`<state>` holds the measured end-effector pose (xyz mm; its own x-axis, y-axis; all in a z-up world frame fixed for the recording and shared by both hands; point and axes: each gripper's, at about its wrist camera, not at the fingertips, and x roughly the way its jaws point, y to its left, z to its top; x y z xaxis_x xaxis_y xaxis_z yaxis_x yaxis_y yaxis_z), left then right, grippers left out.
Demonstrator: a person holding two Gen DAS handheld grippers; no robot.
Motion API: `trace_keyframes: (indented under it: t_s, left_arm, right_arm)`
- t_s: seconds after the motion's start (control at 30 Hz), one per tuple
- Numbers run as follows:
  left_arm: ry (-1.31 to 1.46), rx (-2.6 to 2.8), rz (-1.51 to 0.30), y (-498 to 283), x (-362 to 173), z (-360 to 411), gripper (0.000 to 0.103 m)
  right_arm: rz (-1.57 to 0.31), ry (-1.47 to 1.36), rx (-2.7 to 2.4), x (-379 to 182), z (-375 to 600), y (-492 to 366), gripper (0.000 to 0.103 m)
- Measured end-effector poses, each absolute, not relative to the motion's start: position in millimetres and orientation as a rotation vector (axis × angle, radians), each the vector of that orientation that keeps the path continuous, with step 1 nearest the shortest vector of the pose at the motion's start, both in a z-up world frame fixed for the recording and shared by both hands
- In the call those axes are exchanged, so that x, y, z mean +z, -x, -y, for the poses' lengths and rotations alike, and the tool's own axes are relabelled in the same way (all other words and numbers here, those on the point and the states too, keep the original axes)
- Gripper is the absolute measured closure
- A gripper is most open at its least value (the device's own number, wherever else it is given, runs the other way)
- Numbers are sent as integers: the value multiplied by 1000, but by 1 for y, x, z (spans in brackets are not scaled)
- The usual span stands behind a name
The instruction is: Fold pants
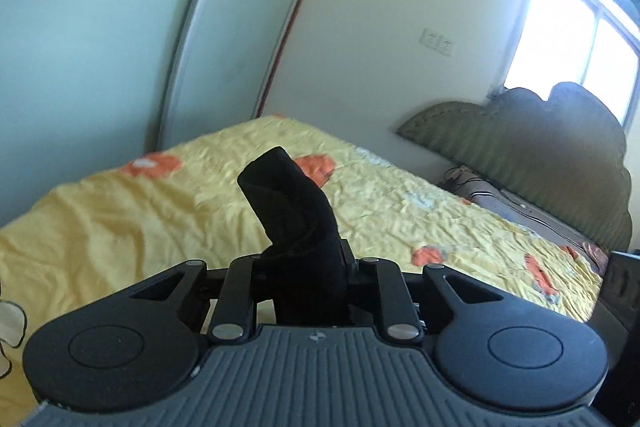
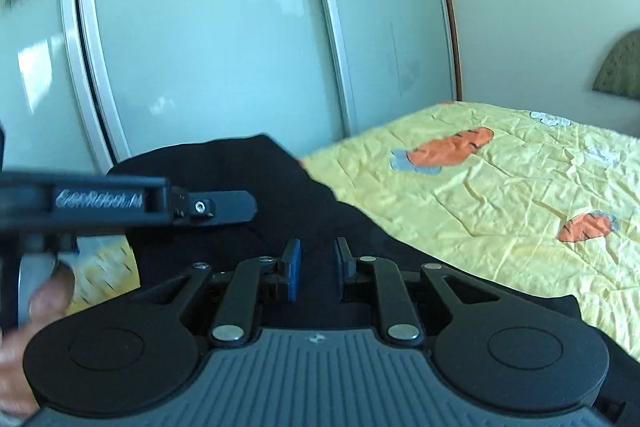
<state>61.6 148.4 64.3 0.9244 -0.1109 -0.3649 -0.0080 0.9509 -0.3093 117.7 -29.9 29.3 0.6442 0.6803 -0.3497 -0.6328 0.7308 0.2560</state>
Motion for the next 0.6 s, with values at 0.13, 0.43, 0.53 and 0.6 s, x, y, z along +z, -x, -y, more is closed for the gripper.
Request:
trace_keyframes:
  t_s: [0.13,0.43,0.53,0.6]
  left_arm:
    - [259,-121,-318,-41,88,-98,82]
    - [168,-413,-324,-28,99,32,82]
    - [136,-493,-347,-25,87,72,82]
    - [107,-530,-358,-23,78,95,81]
  right_arm:
    - [-367,-205,731,42,64,-107,86]
    - [-327,-350,535,40,187,-77,86]
    - [-338,-382,454,31,221,-62,86]
    - [-349,-373,400,24,238,-55,86]
